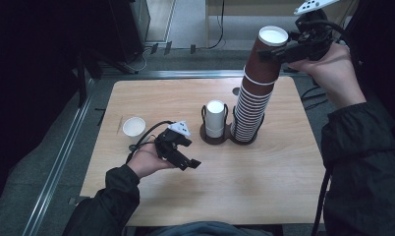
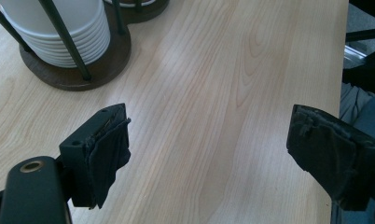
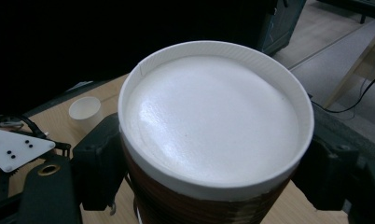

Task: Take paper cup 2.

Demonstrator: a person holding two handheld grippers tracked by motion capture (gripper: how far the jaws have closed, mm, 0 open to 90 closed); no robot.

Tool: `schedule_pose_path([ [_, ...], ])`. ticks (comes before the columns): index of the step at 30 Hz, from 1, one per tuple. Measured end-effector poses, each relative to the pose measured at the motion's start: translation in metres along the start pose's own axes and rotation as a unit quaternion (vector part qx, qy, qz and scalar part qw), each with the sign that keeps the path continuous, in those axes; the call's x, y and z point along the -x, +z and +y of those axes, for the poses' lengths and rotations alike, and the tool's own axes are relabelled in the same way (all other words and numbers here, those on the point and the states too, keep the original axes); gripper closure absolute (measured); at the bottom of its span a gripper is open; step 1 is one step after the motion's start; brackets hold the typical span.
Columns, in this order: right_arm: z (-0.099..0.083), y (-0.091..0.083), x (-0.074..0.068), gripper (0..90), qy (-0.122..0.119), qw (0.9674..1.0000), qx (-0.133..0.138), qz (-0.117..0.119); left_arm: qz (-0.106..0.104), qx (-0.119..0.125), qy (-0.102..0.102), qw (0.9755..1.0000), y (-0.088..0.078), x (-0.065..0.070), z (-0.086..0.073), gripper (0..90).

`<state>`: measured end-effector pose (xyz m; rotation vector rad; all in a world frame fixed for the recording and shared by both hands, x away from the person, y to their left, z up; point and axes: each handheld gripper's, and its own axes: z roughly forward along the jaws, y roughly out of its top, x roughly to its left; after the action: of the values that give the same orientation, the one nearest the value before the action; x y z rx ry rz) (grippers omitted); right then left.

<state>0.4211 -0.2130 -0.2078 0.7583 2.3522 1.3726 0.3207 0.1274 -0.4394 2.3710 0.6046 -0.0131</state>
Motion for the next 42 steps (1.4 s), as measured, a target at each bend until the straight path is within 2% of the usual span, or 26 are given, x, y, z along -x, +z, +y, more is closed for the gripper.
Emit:
schedule_pose_path([
  [8, 0.02, -0.02, -0.003, 20.9, -0.013, 0.9998, 0.013, -0.01, -0.002, -0.001, -0.001, 1.0, 0.0, -0.001, -0.001, 13.1],
  [16, 0.038, -0.041, -0.014, 20.9, -0.036, 0.9987, 0.029, -0.02, -0.001, 0.01, -0.006, 0.9999, -0.002, -0.003, -0.002, 13.0],
  [20, 0.047, -0.054, -0.023, 20.9, -0.049, 0.9979, 0.04, -0.017, 0.0, 0.014, -0.01, 0.9999, -0.004, -0.005, -0.002, 13.0],
  [23, 0.051, -0.062, -0.032, 20.9, -0.051, 0.9973, 0.054, -0.002, 0.001, 0.018, -0.01, 0.9998, -0.005, -0.006, -0.003, 13.0],
  [26, 0.051, -0.066, -0.042, 20.9, -0.052, 0.9975, 0.045, 0.009, 0.004, 0.025, -0.01, 0.9996, -0.007, -0.007, -0.003, 13.0],
  [31, 0.045, -0.064, -0.063, 20.9, -0.069, 0.9962, 0.035, 0.04, 0.007, 0.034, -0.007, 0.9994, -0.01, -0.006, -0.002, 13.0],
  [33, 0.041, -0.063, -0.07, 20.9, -0.073, 0.9954, 0.032, 0.053, 0.008, 0.037, -0.007, 0.9993, -0.01, -0.006, -0.002, 13.0],
  [35, 0.035, -0.062, -0.076, 21.0, -0.066, 0.9942, 0.033, 0.078, 0.006, 0.039, -0.008, 0.9992, -0.012, -0.006, -0.002, 13.0],
  [42, 0.01, -0.051, -0.09, 21.0, -0.068, 0.993, 0.022, 0.094, 0.0, 0.039, -0.016, 0.9991, -0.015, -0.01, -0.003, 13.0],
])
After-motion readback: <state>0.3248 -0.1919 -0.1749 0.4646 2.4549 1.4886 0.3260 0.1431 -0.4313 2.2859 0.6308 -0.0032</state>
